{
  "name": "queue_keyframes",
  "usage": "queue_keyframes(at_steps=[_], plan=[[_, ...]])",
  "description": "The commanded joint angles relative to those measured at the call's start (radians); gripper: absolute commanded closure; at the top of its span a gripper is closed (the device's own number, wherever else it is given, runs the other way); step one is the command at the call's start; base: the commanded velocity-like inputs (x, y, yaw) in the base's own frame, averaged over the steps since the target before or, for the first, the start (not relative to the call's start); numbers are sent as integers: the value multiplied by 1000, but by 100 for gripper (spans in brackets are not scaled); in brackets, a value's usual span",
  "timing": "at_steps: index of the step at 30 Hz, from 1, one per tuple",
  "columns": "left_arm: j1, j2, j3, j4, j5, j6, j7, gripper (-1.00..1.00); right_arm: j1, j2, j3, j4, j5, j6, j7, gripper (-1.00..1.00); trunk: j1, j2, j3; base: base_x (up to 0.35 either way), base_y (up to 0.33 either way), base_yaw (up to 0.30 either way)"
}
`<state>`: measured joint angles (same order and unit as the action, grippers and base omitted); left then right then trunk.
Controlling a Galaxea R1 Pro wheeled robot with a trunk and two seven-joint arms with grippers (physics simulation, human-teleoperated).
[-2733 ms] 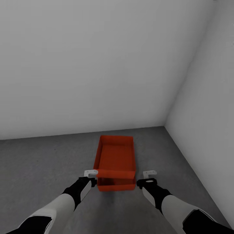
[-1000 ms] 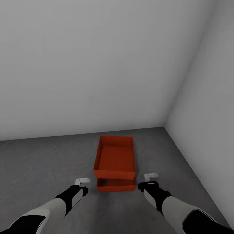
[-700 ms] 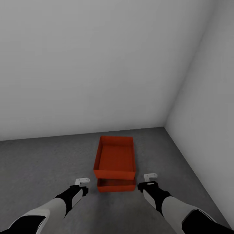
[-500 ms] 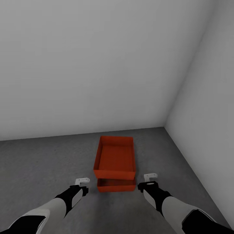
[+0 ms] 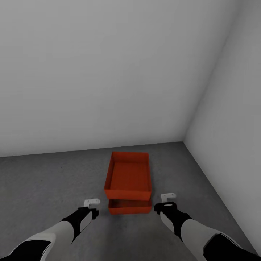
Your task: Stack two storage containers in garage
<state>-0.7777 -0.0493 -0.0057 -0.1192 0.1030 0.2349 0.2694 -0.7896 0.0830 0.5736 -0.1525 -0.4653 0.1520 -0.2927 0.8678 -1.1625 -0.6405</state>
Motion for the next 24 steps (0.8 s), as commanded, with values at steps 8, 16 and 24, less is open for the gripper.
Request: queue_keyframes(at_steps=[8,16,24], plan=[[0,2,0,56,11,1,4,-100,0,1,9,28,-5,-30,-2,-100,0,-1,-1,0,0,0],[0,21,0,100,12,0,4,-100,24,4,11,92,0,-76,10,-100,0,-1,-1,0,0,0],[2,22,0,114,12,0,4,-100,93,5,11,101,2,-84,48,-100,0,-1,-1,0,0,0]])
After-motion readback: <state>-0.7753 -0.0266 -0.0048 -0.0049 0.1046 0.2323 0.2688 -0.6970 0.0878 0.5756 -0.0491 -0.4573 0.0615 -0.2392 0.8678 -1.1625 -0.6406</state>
